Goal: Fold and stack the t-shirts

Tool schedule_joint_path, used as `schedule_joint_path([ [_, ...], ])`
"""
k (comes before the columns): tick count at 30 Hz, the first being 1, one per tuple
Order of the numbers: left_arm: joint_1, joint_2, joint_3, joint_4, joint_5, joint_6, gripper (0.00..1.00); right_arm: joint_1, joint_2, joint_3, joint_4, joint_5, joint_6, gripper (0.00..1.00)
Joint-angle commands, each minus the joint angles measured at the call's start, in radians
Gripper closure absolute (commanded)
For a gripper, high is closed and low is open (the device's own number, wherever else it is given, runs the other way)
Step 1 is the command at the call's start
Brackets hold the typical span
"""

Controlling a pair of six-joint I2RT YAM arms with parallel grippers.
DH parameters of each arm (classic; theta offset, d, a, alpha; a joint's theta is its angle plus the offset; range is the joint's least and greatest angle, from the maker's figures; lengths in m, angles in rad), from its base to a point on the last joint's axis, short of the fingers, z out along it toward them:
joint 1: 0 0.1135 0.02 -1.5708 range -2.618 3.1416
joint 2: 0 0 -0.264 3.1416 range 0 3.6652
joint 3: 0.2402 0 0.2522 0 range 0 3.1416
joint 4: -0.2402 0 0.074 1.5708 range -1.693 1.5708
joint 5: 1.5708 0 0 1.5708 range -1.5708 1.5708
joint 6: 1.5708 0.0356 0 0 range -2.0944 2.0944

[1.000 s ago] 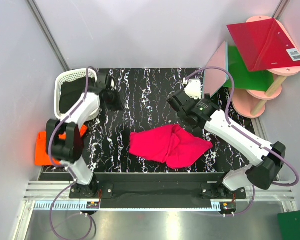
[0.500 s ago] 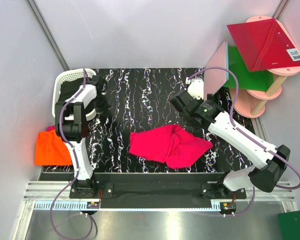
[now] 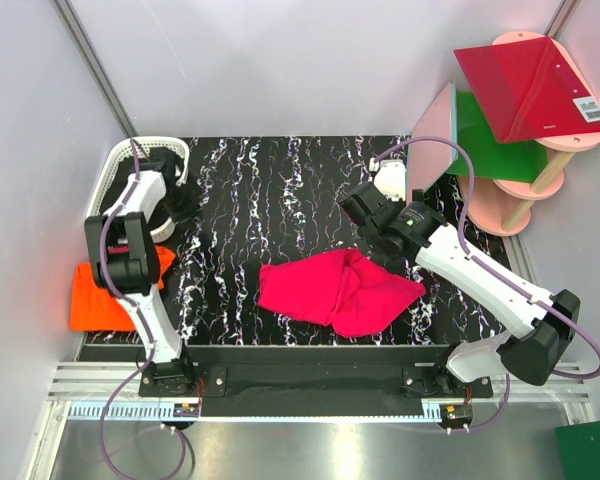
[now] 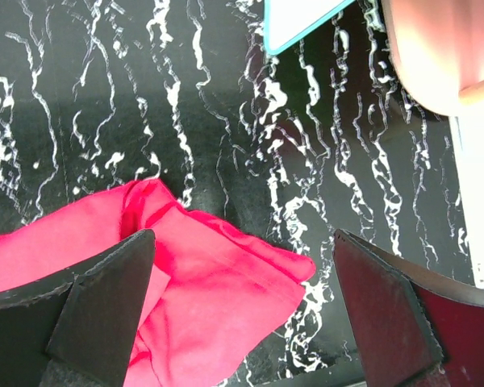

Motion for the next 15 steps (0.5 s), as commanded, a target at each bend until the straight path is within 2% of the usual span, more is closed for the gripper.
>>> schedule_joint_path([
  [1,-0.049,-0.309,-0.082,0.127,0.241,0.007,0.13,0.002,-0.039,-0.025,0.021,-0.079,-0.041,0.0],
  [2,-0.087,-0.349,-0.1,0.146,0.246,0.003,0.01,0.003,-0.042,-0.036,0.027,-0.106,-0.056,0.0],
  [6,-0.205,-0.516,-0.224,0.188,0.272,0.016,0.01,0.003,-0.045,-0.122,0.042,-0.29,-0.055,0.0],
  [8,-0.261,-0.54,-0.271,0.19,0.278,0.019,0.01,0.0,-0.027,-0.149,0.046,-0.404,-0.032,0.0],
  [12,-0.305,-0.572,-0.438,0.193,0.276,0.009,0.01,0.002,0.1,-0.183,0.033,-0.49,0.054,0.02],
  [14,-0.311,-0.578,-0.485,0.196,0.288,0.012,0.01,0.002,0.149,-0.159,0.035,-0.547,0.069,0.09],
  [15,-0.311,-0.587,-0.524,0.196,0.298,0.017,0.01,0.0,0.197,-0.147,0.041,-0.573,0.066,0.2],
])
